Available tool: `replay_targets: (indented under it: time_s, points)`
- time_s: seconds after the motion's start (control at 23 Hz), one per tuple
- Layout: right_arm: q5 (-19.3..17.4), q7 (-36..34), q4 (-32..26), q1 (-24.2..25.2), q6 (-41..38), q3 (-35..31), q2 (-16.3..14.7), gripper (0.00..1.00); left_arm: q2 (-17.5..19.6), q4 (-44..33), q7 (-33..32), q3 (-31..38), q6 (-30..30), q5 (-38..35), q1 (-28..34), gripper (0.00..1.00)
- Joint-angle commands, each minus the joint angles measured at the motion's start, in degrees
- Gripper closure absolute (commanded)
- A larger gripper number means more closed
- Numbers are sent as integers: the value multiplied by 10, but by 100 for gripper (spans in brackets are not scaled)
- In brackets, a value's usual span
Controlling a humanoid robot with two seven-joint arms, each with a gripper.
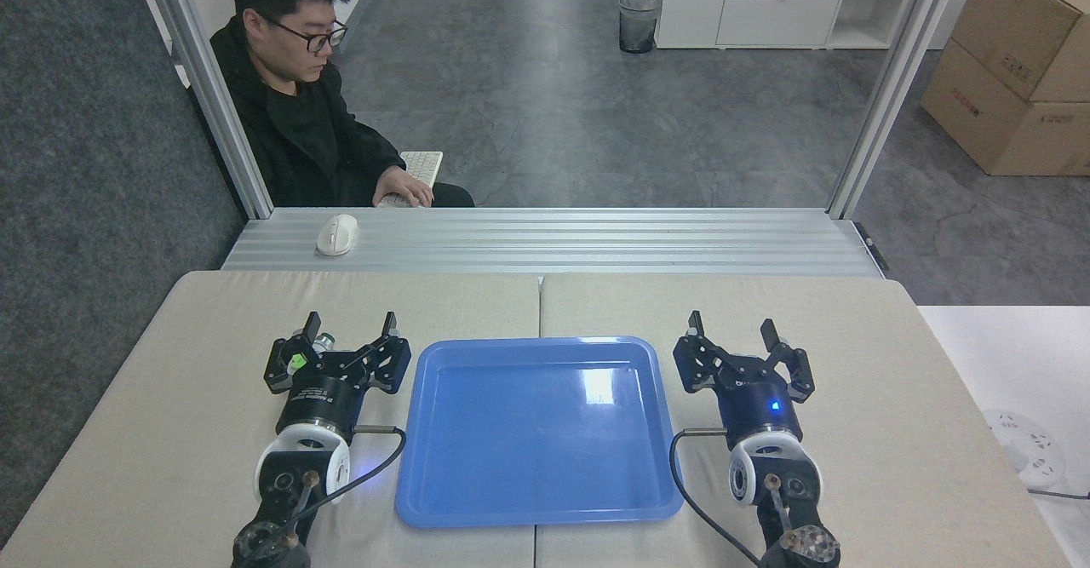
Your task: Pick up switch part and place in tray
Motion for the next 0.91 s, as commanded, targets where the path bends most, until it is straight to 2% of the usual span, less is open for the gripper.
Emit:
replay_targets:
  time_s: [0.0,0.87]
  points:
    - [0,0,0,0,0,0,0,0,2,3,-7,3,-2,5,-2,0]
    - [0,0,0,0,0,0,0,0,3,4,13,4,-5,4,0,0]
